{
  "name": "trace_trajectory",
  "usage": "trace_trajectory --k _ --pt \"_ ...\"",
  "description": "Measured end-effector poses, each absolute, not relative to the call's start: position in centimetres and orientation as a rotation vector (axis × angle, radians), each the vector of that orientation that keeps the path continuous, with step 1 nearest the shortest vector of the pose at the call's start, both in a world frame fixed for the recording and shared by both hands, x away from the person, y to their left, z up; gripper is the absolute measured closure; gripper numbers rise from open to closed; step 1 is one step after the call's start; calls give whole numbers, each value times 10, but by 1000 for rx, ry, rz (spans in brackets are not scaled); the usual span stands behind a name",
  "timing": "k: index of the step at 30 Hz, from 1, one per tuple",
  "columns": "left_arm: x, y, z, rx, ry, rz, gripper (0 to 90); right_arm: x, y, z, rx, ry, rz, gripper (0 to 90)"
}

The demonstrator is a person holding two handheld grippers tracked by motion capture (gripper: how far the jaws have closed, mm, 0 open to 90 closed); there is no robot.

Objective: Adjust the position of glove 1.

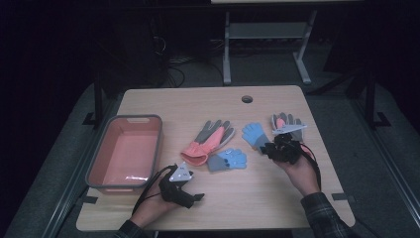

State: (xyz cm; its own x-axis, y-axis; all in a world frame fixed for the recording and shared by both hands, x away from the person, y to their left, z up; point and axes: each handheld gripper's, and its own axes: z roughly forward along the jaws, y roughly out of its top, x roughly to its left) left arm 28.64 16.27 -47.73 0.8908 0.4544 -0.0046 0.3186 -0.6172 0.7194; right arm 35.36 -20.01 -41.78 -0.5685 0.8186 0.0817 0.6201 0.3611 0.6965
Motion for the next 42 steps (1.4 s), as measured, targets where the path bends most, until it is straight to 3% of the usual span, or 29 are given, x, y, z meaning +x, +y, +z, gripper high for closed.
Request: trace_trajectory --k 15,25,30,31,42 --pt "286 162 -477 2289 552 224 125 394 -189 -434 1324 2394 887 743" --pt "286 160 -477 2278 561 224 125 400 -187 -446 1353 2417 823 732" --pt "287 160 -478 2276 560 224 125 401 -187 -451 1367 2427 809 797" --pt "287 160 -478 2276 558 225 125 400 -186 -451 1368 2426 804 868" --pt "287 160 -478 2281 552 227 125 395 -192 -442 1363 2389 850 900"
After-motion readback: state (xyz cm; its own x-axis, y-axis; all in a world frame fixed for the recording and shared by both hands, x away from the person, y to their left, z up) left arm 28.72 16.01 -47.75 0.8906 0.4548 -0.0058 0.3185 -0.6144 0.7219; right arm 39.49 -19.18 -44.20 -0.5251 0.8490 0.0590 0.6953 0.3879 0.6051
